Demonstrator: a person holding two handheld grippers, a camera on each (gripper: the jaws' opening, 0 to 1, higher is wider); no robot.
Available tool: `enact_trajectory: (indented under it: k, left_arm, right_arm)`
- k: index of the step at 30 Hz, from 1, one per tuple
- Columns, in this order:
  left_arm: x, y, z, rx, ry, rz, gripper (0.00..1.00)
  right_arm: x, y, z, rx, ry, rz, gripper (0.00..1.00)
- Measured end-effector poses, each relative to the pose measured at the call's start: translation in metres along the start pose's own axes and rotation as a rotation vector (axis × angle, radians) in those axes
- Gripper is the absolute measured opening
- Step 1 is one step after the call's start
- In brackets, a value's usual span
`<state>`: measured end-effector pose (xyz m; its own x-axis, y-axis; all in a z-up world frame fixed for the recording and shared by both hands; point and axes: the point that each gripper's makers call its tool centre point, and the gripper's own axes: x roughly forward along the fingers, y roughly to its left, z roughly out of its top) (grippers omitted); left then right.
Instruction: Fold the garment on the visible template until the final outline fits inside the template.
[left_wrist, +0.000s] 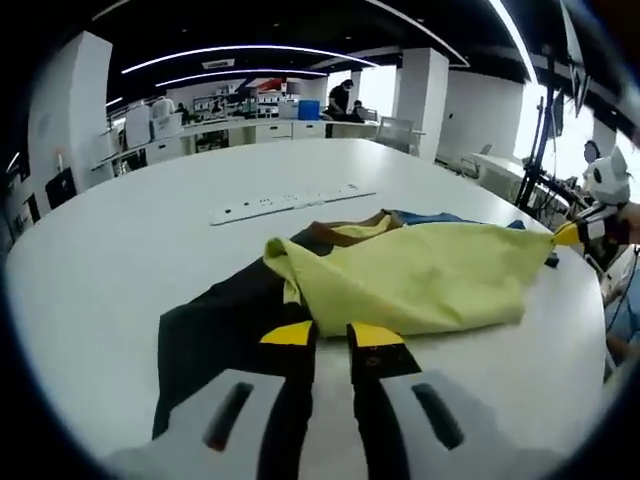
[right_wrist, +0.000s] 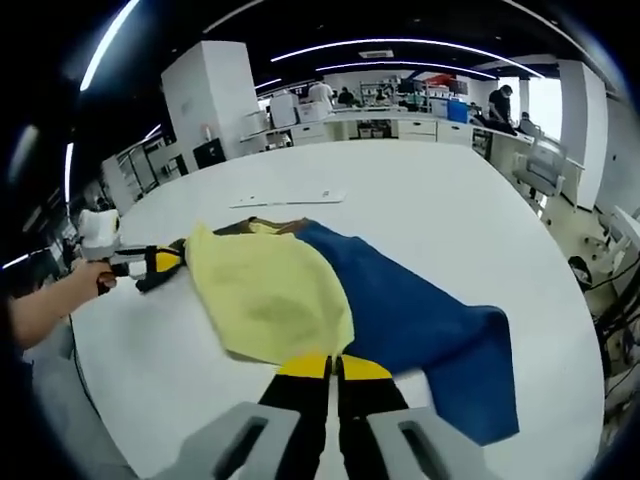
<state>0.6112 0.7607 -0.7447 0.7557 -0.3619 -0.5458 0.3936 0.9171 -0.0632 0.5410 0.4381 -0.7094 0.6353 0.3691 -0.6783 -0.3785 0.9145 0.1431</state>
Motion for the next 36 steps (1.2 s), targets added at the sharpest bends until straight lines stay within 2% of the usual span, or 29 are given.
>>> enact_trajectory:
  k: [3,11,18,22,23,24,25,31,36]
  left_arm:
    - [0.007,0.002,-0.005,-0.020,0.013,-0.010,0.09]
    - [0.018,-0.001,0.000,-0.013,-0.001,-0.041,0.07]
    - [0.021,-0.003,-0.001,-0.011,0.018,-0.040,0.00]
    - [0.013,-0.009,0.005,0.010,0.015,-0.039,0.00]
    - [0.010,-0.008,0.008,0.030,0.012,-0.024,0.00]
    - [0.005,-0.005,0.014,0.085,0.010,0.004,0.00]
    - [0.001,-0.007,0.018,0.102,0.005,0.004,0.00]
    - [-0.021,-0.020,0.042,0.076,-0.041,-0.045,0.00]
    - [-0.036,-0.023,0.051,0.096,-0.046,-0.040,0.00]
  right_arm:
    - [0.000,-0.001,-0.001,0.002,0.003,-0.002,0.00]
    - [0.001,-0.002,-0.004,-0.022,0.026,-0.010,0.00]
    - [0.002,0.000,-0.007,-0.026,0.037,-0.006,0.00]
    - [0.001,0.001,-0.005,-0.027,0.028,-0.004,0.00]
    - [0.000,0.002,-0.003,-0.030,0.023,-0.001,0.00]
    - [-0.001,0.002,-0.002,-0.032,0.018,0.000,0.00]
    - [-0.001,0.003,-0.001,-0.033,0.015,0.001,0.00]
    - [-0.009,0.008,0.011,-0.063,-0.021,0.007,0.00]
    - [-0.018,0.008,0.023,-0.101,-0.050,0.008,0.00]
